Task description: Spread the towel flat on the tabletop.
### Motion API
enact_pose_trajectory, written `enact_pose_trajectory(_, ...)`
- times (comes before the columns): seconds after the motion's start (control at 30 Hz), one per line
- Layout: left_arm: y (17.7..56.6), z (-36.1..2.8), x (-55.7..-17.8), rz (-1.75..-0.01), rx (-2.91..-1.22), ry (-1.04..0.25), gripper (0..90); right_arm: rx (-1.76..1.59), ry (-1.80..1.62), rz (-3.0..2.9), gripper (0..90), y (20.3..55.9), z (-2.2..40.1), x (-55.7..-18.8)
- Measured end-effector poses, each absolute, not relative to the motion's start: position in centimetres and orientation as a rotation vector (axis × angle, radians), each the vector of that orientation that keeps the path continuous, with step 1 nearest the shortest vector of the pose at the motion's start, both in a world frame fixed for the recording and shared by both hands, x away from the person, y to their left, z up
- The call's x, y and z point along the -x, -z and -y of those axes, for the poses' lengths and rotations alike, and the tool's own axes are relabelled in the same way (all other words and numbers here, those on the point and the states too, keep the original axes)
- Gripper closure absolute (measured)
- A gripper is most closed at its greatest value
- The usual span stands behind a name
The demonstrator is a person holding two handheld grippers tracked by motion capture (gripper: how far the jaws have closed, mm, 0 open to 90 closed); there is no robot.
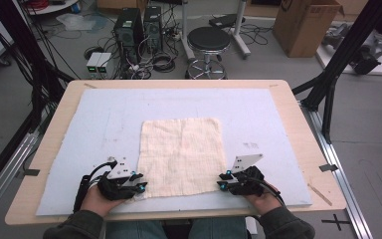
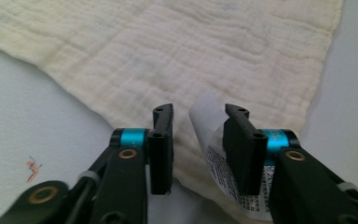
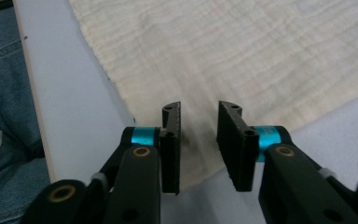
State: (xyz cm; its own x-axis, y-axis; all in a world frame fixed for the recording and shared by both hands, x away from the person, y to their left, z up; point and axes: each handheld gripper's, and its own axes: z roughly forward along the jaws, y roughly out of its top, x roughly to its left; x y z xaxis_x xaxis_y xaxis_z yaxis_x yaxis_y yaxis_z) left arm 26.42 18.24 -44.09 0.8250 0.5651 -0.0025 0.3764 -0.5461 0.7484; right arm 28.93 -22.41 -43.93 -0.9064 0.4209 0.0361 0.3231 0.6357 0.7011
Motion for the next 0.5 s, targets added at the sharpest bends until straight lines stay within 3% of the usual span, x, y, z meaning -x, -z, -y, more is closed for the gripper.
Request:
enact_pose_trajectory(0.17,44.05,-18.13,-26.39,-0.675,-2.214,-0.305,83.4,-0.627,-1.152,-2.734,83.8,43.98,22.53,-29.20)
enact_pose_trajectory(0.23,44.02,-18.14,-26.40,-0.682,-2.213,-0.307,85.5,-0.622,-1.157,-2.747,87.7,43.95,22.54,-29.25)
enact_pose_trajectory(0.5,43.77,-18.18,-25.98,-0.671,-2.220,-0.314,87.1,-0.625,-1.171,-2.766,88.3,43.85,22.66,-28.81)
